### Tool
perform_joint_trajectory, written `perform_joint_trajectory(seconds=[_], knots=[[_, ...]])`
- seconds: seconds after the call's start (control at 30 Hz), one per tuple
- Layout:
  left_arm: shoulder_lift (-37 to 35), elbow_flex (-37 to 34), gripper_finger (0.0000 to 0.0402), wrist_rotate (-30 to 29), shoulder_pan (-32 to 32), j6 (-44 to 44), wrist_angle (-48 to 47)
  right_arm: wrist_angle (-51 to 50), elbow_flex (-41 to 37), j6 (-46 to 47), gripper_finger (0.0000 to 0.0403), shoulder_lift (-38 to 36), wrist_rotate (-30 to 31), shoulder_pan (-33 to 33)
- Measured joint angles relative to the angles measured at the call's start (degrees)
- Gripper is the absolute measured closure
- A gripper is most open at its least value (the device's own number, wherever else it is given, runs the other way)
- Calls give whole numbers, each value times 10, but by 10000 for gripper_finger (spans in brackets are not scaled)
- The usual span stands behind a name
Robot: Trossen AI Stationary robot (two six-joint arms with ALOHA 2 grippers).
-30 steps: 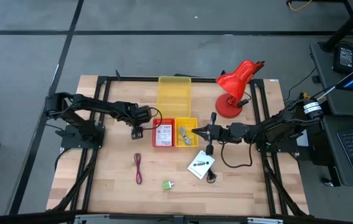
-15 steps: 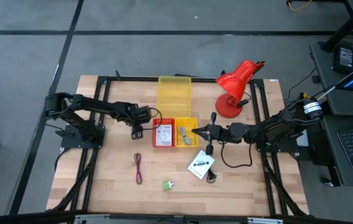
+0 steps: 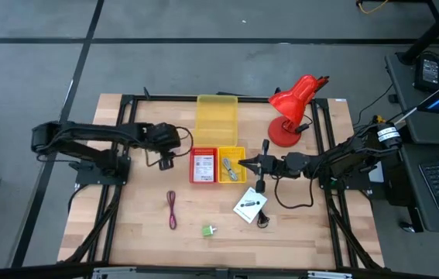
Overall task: Pick and place items into bin
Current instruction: Put the pink charger adapter into the transparent yellow bin
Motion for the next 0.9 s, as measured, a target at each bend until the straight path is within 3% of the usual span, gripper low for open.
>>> perform_joint_trajectory(seconds=[0.2,0.43,0.9], knots=[[-100,0,210,5,0,0,-2,0,0,1,400,0,0,0],[-197,-3,210,54,0,9,32,0,0,1,400,0,0,0],[-331,-173,210,154,0,12,327,0,0,0,400,0,0,0]])
